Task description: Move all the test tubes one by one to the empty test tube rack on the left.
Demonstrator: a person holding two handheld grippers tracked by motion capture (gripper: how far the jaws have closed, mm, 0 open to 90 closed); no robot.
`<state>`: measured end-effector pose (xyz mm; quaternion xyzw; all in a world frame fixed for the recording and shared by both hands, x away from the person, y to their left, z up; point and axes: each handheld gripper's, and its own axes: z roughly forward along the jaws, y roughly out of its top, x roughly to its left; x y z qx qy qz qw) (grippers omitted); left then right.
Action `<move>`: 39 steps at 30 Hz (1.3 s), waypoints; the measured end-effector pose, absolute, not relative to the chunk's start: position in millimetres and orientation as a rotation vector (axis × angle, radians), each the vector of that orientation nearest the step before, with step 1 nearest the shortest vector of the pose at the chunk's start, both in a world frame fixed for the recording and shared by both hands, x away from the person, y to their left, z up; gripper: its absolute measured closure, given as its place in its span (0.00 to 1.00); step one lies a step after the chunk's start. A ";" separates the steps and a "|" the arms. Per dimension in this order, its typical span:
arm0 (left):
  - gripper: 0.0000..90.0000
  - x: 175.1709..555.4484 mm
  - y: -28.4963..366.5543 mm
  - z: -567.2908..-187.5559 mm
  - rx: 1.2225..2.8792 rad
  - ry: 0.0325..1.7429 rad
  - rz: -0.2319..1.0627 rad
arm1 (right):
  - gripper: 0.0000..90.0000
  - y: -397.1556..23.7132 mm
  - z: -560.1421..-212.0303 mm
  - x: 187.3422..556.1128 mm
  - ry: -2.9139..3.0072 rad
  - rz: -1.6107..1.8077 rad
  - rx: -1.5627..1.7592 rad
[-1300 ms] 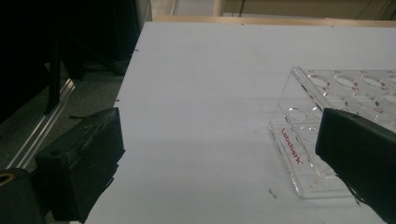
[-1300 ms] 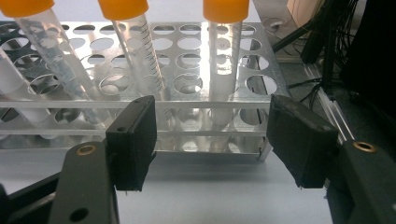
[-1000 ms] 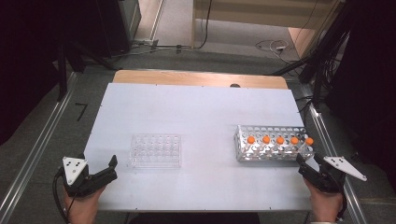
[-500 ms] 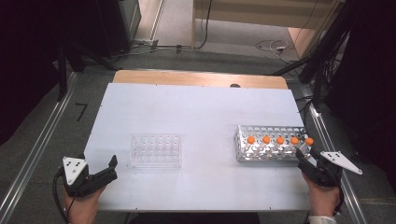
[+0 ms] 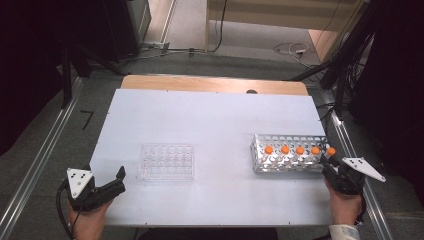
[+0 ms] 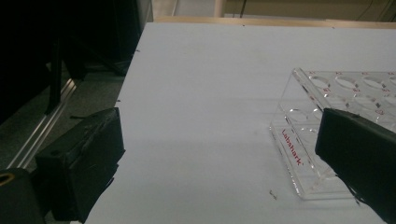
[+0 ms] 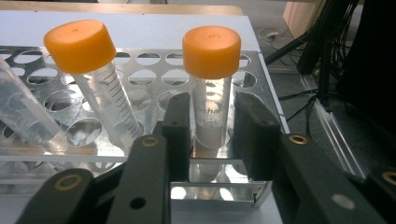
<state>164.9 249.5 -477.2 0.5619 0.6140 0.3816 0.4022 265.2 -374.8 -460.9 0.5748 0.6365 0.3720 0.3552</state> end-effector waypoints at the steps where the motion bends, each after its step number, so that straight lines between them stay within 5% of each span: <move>1: 0.01 164.8 249.5 -477.1 1.420 1.553 0.963 | 0.75 -374.8 -460.9 265.2 1.645 0.961 1.485; 39: 0.01 162.2 249.1 -476.4 1.426 1.545 0.962 | 0.80 -368.1 -414.9 219.1 1.576 1.080 1.359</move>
